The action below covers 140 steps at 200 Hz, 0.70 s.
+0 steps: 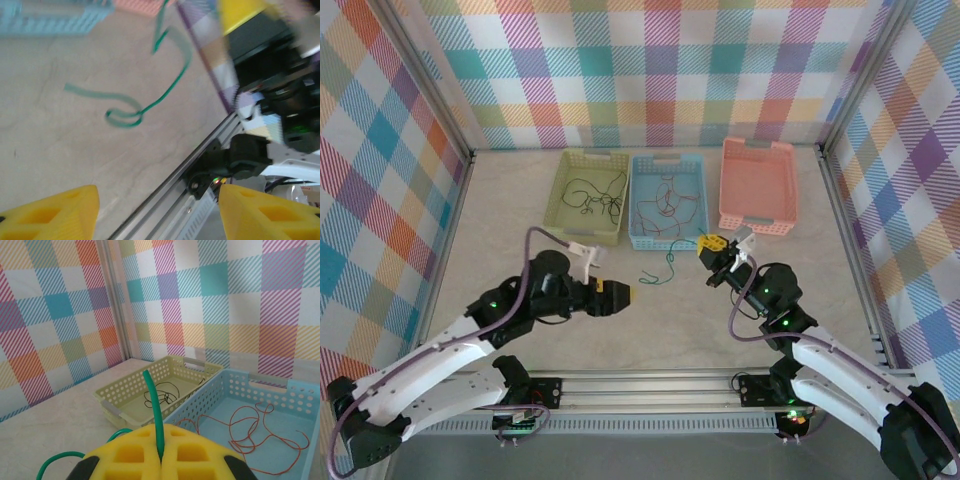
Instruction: Untangle the cables
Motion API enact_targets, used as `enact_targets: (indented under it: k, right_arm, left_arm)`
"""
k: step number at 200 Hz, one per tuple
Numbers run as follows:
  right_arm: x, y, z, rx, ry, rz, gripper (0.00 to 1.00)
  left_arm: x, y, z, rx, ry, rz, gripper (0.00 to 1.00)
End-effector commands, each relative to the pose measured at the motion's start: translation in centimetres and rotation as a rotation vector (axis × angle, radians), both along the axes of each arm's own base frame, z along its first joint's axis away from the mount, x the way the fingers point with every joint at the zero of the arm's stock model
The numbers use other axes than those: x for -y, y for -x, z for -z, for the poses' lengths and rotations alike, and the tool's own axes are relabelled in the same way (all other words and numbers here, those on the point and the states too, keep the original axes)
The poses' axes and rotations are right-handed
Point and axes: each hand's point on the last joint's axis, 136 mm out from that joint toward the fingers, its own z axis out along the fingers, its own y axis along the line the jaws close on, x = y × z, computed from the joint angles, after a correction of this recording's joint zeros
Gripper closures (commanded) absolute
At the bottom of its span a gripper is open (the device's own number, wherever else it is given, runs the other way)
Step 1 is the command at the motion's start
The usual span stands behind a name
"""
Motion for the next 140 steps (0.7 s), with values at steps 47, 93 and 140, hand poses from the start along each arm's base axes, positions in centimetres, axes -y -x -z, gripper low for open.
enact_targets:
  k: [47,93,140]
  right_arm:
    - [-0.6,0.4,-1.0,0.034,-0.007,-0.046,1.0]
    - [-0.7,0.4,-0.9,0.027,-0.005,-0.053,1.0]
    - [-0.8,0.4,-0.9,0.023,-0.004,-0.057,1.0]
  left_arm:
    - [3.2,-3.1,-2.5,0.204,-0.066,0.08,0.37]
    - [7.1,-4.4,0.7,0.184,-0.078,0.183,0.36]
    - [9.1,-4.4,3.6,0.126,-0.093,0.264,0.39]
